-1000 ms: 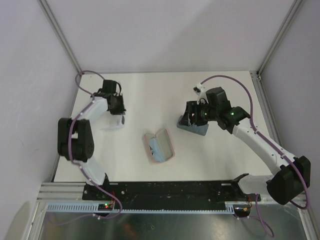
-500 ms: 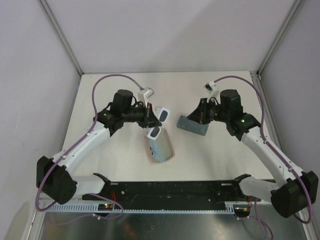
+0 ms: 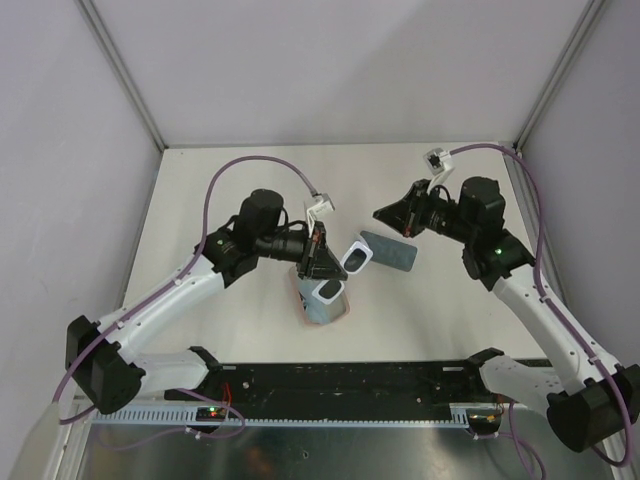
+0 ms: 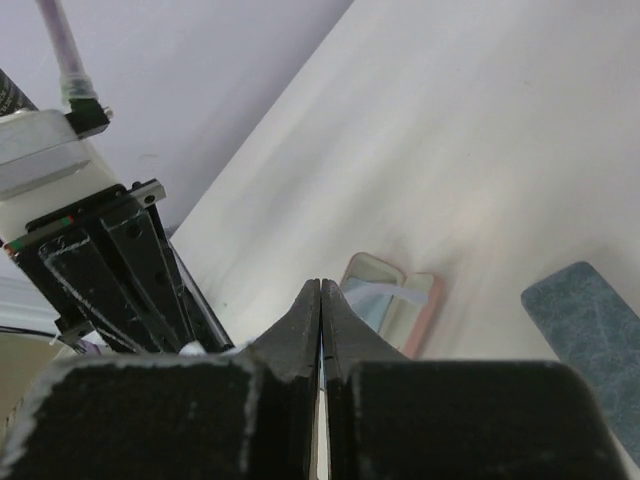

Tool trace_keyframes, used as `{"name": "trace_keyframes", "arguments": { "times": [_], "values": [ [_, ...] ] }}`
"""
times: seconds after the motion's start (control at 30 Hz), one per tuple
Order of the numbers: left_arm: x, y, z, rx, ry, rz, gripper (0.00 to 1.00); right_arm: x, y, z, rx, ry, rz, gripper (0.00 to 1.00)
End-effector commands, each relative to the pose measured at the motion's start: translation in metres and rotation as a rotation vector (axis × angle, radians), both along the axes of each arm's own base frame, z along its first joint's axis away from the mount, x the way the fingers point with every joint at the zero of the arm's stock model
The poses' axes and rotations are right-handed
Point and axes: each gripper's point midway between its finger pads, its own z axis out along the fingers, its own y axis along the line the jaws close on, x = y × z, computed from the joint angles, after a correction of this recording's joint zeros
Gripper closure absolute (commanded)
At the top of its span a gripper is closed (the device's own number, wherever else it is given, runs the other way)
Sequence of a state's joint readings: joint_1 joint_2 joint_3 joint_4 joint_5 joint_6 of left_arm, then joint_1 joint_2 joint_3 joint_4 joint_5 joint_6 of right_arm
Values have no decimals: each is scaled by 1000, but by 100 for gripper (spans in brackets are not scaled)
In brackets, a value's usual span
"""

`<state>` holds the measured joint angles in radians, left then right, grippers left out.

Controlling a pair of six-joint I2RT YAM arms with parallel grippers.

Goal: Organize the sunglasses

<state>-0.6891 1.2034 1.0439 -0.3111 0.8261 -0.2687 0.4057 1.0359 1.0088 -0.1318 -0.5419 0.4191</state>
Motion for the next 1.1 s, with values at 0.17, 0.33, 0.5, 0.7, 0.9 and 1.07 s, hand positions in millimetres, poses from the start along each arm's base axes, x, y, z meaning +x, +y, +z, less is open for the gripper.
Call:
{"name": "trace_keyframes", "arguments": {
  "times": [0.17,0.33,0.5,0.7,0.9,1.07],
  "values": [
    [-14,-14,37,-103,-112,-103,100,-28,39,-20,-15,44,144,100],
    [-10,-17,41,-114,-134,-88,100,-55,46,-24,8,85,220,100],
    [-7,-20,43,-125,-145,-79,100,-75,44,-15,44,78,271,100],
    [-14,-22,44,-142,-137,-107,100,-64,11,-4,52,44,172,63],
    [-20,-18,47,-154,-144,-111,100,-47,-19,-1,45,24,61,29],
    [-21,-17,48,-157,-146,-110,100,-46,-25,8,66,4,25,16]
  ]
}}
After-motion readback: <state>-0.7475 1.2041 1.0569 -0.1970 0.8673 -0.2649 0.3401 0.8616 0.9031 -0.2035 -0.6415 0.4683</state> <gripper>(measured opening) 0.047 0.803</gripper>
